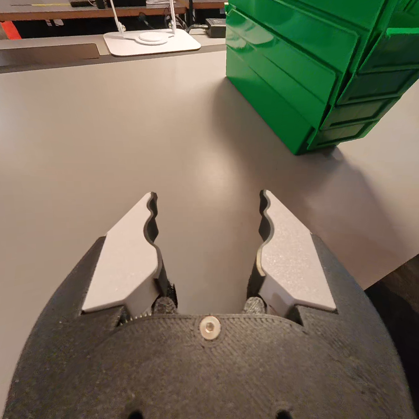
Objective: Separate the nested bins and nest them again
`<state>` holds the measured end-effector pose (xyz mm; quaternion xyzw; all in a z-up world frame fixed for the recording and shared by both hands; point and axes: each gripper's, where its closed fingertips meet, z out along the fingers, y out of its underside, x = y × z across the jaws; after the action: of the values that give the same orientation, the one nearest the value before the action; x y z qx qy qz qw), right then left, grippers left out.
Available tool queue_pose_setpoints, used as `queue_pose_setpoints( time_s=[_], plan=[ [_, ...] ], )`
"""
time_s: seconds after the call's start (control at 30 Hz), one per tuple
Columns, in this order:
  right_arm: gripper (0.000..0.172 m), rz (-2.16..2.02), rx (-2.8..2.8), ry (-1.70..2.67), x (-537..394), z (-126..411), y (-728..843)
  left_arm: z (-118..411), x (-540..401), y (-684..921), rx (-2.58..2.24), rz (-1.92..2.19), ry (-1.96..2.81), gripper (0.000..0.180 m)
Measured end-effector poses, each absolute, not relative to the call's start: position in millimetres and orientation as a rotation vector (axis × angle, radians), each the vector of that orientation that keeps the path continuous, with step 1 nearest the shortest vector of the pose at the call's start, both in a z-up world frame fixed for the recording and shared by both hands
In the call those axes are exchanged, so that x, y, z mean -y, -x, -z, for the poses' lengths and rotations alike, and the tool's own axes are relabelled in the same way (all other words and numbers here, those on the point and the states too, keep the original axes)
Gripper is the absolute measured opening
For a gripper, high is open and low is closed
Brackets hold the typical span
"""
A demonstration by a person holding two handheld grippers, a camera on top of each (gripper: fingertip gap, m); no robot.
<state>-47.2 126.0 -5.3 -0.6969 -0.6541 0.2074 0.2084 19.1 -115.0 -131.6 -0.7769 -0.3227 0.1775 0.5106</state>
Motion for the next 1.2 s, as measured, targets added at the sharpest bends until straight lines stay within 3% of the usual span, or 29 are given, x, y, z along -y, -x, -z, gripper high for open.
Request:
queue_pose_setpoints(
  time_s=[0.3,0.43,0.53,0.97,1.2],
  plan=[
    [0.15,-0.411,1.815,2.007,-143.6,16.4,59.0,136.8,112.4,-20.3,0.781,-0.375,1.9,0.087],
    [0.135,-0.484,1.845,2.049,-135.4,19.9,61.2,137.1,112.5,-20.0,0.787,-0.362,1.898,0.086],
    [0.134,-0.472,1.851,2.048,-135.1,20.7,61.1,136.1,112.8,-20.3,0.783,-0.371,1.893,0.086],
    [0.146,-0.382,1.908,2.042,-134.1,30.2,57.3,134.4,112.6,-21.5,0.772,-0.368,1.883,0.085],
    [0.127,-0.389,1.878,2.071,-135.2,26.4,60.8,134.7,112.2,-21.6,0.776,-0.346,1.881,0.084]
  ],
)
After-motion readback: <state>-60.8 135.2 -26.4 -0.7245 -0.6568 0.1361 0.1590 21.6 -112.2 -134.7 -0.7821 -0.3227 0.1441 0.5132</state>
